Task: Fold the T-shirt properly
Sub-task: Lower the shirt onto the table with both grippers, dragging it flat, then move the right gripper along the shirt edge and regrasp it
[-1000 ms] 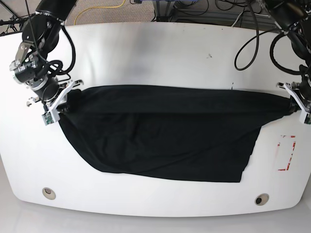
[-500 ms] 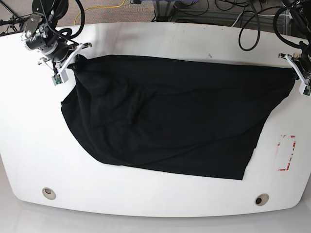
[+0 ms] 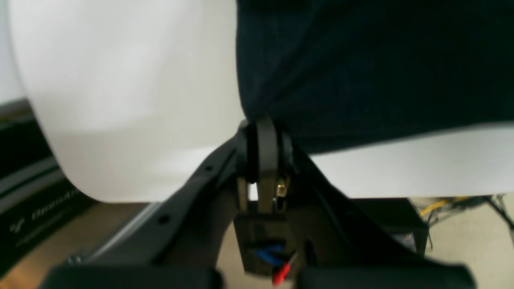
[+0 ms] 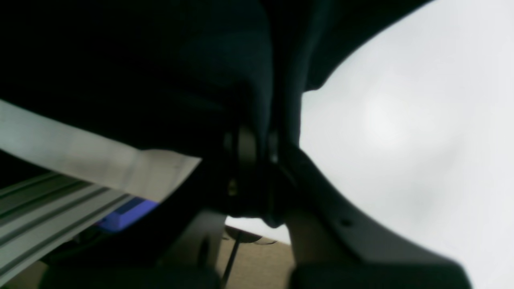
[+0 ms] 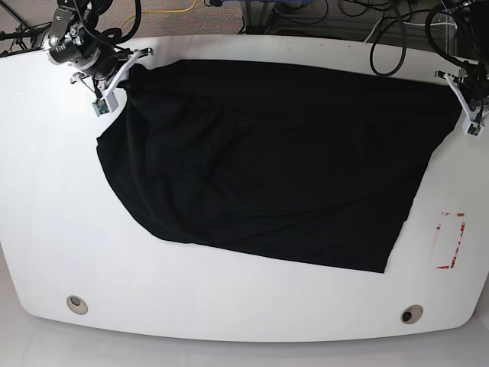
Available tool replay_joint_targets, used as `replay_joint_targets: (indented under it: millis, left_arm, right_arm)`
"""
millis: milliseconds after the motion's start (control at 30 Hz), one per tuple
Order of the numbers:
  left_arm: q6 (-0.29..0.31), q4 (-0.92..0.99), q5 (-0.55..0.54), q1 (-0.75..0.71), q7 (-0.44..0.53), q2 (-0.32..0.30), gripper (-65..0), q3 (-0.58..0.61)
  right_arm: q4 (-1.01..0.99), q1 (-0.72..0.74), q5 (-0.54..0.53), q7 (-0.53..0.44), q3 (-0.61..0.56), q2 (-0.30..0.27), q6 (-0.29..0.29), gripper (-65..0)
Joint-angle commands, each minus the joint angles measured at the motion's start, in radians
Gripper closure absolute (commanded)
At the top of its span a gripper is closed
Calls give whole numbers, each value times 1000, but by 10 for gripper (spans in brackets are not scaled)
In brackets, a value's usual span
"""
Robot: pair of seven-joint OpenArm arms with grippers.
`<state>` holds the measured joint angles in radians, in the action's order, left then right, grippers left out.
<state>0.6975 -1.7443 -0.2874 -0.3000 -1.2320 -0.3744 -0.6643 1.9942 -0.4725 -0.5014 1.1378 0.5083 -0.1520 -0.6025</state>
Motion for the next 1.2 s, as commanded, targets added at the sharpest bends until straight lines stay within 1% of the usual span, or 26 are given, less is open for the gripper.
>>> replay_joint_targets:
  millis: [0, 167, 367, 433, 467, 533, 567, 633, 667, 733, 767, 800, 833, 867, 933, 967, 1100, 1167]
  left_arm:
    - [1, 8, 26, -1, 2, -22, 0, -8]
    - [1, 11, 29, -8, 28, -22, 0, -12]
    - [1, 7, 29, -15, 31, -22, 0, -13]
    - [1, 7, 29, -24, 31, -22, 0, -13]
    - [1, 5, 29, -28, 31, -22, 0, -13]
    - [1, 5, 29, -29, 31, -21, 0, -13]
    - [1, 5, 29, -29, 31, -21, 0, -13]
    - [1, 5, 29, -29, 31, -21, 0, -13]
    - [1, 5, 29, -31, 31, -21, 0, -13]
    - [1, 5, 29, -31, 31, -21, 0, -13]
    - [1, 5, 29, -31, 31, -19, 0, -13]
    - [1, 5, 29, -31, 31, -19, 0, -13]
    - [1, 5, 29, -31, 31, -19, 0, -12]
    - [1, 5, 29, -32, 30, -19, 0, -8]
    - [1, 5, 29, -32, 28, -19, -3, -7]
    - [1, 5, 29, -32, 28, -19, -15, -7]
    - [1, 5, 29, -32, 28, -19, -126, -13]
    - [1, 5, 26, -29, 28, -19, -160, -13]
  right_arm:
    - [15, -5, 0, -8, 5, -13, 6, 0]
    - [15, -12, 0, -5, 5, -11, 6, 0]
    - [15, -27, 0, -5, 3, -11, 6, 0]
    - [15, -29, 0, -2, 3, -11, 6, -5]
    - [15, -29, 0, 8, 3, -11, 6, -17]
    - [15, -29, 0, 28, 3, -11, 6, -71]
    - [15, -29, 0, 32, 3, -11, 6, -109]
    - [15, -29, 0, 40, 3, -10, 8, -205]
    - [17, -29, -3, 40, 3, -8, 8, -270]
    - [18, -29, -7, 41, 6, -1, 8, -358]
    - [21, -29, -7, 41, 10, 9, 6, -433]
    - [23, -29, -7, 41, 10, 10, 3, -455]
    - [23, -29, -9, 41, 13, 16, -1, -506]
    - [24, -29, -10, 41, 14, 18, -3, -531]
    - [24, -27, -30, 41, 31, 18, -4, -547]
    - [24, -24, -49, 41, 43, 18, -4, -545]
    - [18, -13, -191, 40, 132, 18, -4, -544]
    - [18, 8, -243, 40, 168, 18, -3, -544]
